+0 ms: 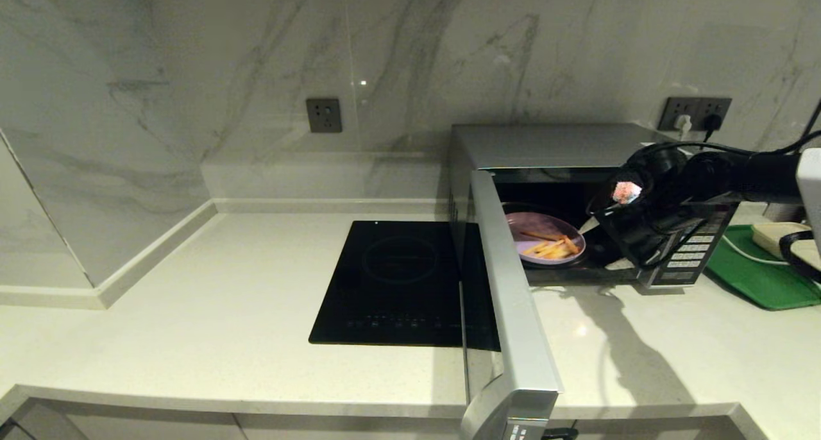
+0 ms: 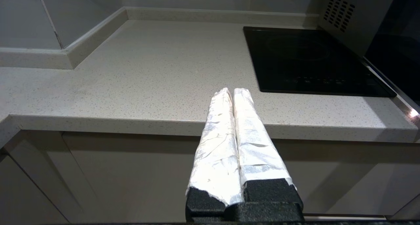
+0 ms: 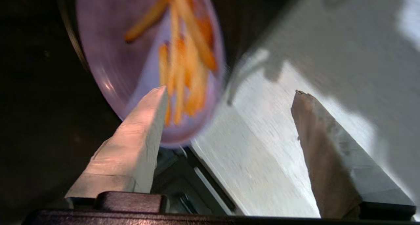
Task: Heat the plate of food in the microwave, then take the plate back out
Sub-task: Close the microwave oven
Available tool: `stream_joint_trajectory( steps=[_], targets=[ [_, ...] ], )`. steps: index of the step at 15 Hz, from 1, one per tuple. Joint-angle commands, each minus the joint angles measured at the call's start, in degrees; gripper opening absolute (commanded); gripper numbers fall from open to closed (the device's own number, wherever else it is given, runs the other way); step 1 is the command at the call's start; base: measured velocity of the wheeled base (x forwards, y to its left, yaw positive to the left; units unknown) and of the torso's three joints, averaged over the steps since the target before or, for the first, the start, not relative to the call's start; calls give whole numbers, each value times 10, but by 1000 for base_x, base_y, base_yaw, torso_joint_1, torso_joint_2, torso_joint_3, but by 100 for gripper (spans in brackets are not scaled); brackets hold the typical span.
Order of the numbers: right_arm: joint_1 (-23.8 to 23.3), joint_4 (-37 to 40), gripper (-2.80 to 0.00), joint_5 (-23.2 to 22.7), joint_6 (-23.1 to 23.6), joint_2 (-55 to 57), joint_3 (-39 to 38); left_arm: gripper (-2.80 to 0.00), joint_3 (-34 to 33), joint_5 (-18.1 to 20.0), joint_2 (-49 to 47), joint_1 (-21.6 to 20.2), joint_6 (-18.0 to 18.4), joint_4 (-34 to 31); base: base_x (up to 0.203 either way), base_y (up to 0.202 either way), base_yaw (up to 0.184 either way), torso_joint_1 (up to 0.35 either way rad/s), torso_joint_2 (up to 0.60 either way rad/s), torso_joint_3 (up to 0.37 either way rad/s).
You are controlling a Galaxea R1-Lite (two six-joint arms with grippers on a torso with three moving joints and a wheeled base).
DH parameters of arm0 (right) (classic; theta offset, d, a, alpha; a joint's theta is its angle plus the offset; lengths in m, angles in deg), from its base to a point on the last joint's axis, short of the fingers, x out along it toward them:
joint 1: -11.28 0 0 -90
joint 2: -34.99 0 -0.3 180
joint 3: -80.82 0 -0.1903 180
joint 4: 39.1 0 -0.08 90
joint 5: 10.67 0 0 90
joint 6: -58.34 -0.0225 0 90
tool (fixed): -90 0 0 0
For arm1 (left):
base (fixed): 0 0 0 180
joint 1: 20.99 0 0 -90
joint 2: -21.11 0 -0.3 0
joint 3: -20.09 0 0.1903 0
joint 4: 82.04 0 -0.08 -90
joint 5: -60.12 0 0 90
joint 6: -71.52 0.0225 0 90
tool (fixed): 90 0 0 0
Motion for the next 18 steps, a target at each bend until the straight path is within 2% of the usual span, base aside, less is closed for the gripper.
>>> stream_joint_trajectory(
  steps=[1, 3, 4, 8, 12, 15, 18],
  targets=[
    [-8, 31, 0, -4, 2, -55, -23, -280, 0, 0, 0, 0, -1, 0, 0, 0, 0, 0, 0, 0],
    [-12, 36, 0, -6, 16, -105, -62, -280, 0, 0, 0, 0, -1, 0, 0, 0, 0, 0, 0, 0],
    [-15, 37, -280, -8, 28, -133, -84, -280, 0, 0, 0, 0, -1, 0, 0, 0, 0, 0, 0, 0],
    [-46, 56, -280, -40, 88, -263, -162, -280, 0, 0, 0, 0, -1, 0, 0, 0, 0, 0, 0, 0],
    [-77, 219, -280, -54, 193, -370, -181, -280, 0, 0, 0, 0, -1, 0, 0, 0, 0, 0, 0, 0],
    [-78, 287, -280, -60, 318, -426, -186, -280, 0, 0, 0, 0, -1, 0, 0, 0, 0, 0, 0, 0],
    [-71, 295, -280, -100, 469, -466, -193, -280, 0, -1, 0, 0, -1, 0, 0, 0, 0, 0, 0, 0]
  ],
)
